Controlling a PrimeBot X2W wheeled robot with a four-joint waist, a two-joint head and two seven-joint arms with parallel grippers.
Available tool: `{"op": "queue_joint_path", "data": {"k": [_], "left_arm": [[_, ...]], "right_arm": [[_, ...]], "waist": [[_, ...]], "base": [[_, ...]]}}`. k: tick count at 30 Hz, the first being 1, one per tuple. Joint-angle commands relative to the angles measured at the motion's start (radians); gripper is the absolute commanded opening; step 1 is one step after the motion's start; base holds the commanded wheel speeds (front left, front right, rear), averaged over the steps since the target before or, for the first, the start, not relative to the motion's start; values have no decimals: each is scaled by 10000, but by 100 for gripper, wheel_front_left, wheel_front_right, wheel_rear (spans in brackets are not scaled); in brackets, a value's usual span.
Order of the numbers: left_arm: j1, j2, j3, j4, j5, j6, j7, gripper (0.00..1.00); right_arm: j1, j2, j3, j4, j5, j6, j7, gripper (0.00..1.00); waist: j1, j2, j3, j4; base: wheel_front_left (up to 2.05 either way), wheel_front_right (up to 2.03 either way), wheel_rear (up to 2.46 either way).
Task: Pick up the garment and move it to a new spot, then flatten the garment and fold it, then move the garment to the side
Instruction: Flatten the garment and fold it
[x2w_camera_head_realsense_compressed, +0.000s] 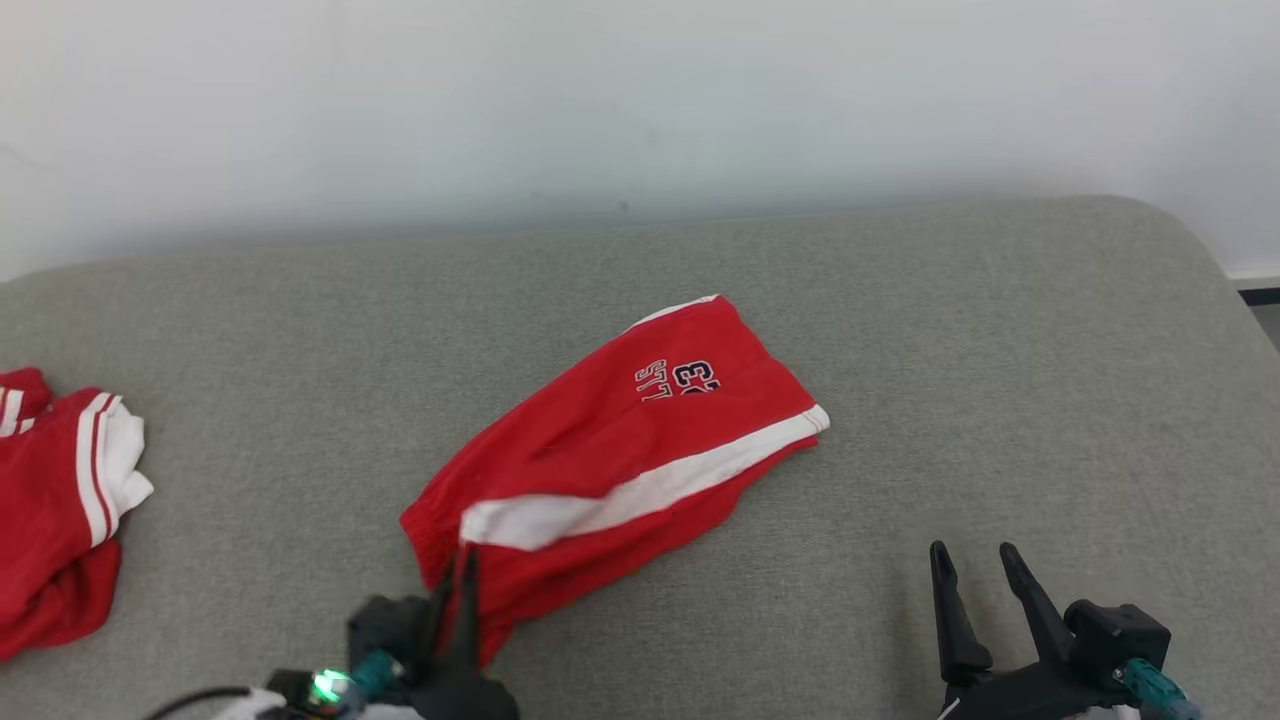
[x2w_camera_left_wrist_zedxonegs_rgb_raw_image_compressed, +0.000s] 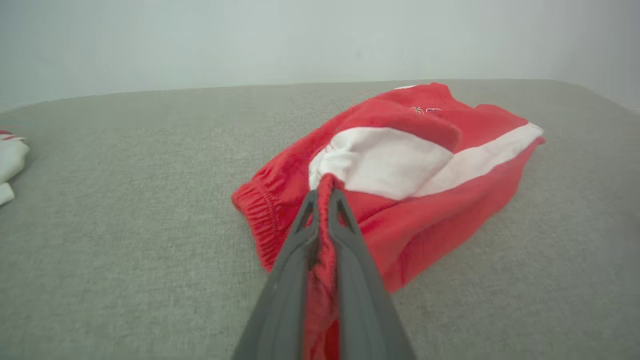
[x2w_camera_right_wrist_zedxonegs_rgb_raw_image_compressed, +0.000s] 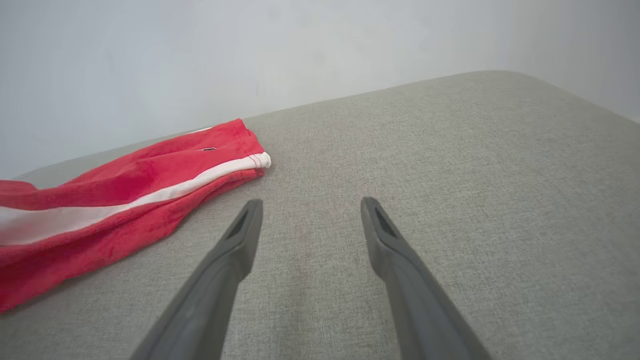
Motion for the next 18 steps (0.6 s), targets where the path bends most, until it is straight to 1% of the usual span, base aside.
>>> {"op": "queue_joint_path", "data": {"k": [1,2,3,5,8,10,12,16,18], "left_arm": [[393,-113,-196,-350,57,-6,-75,38],[612,-182,-336,-541,41,-47,-22,75],[795,-232,-449,-698,20,-69,39,100],[1122,-305,-691,-902,-51,-125,302,100],[1355,-349,-886,-1218,-112,-45,618,100],[1570,-170,-761,-1593,-164,195,892,100],[1623,-40,-604,-1955,-257,337,1133,100],[1677,259,-145,-2973,-855,432,1881,100],[1593,461,60,-3616,-1142,378,2352,100]], "right_arm": [[-7,-16,-33,-31,-54,-22,15,100],[-27,-12,-29,-36,-68,-22,23,100],[-48,-9,-13,-46,-70,-22,33,100],[-75,-9,-7,-56,-84,-22,60,100],[-109,-12,-8,-61,-84,-22,69,100],[-102,-11,-20,-58,-81,-22,76,100],[-93,-11,-38,-78,-82,-22,84,100],[-69,-12,-151,-104,-121,-22,91,100],[-92,-9,-201,-121,-147,-22,82,100]], "waist": [[-1,0,75,219],[-1,0,92,276],[-1,0,101,328],[-1,0,112,408],[-1,0,104,478],[-1,0,69,514],[-1,0,58,513],[-1,0,36,469],[-1,0,37,445]], "base": [[0,0,0],[0,0,0],[0,0,0],[0,0,0],[0,0,0],[0,0,0],[0,0,0],[0,0,0],[0,0,0]]}}
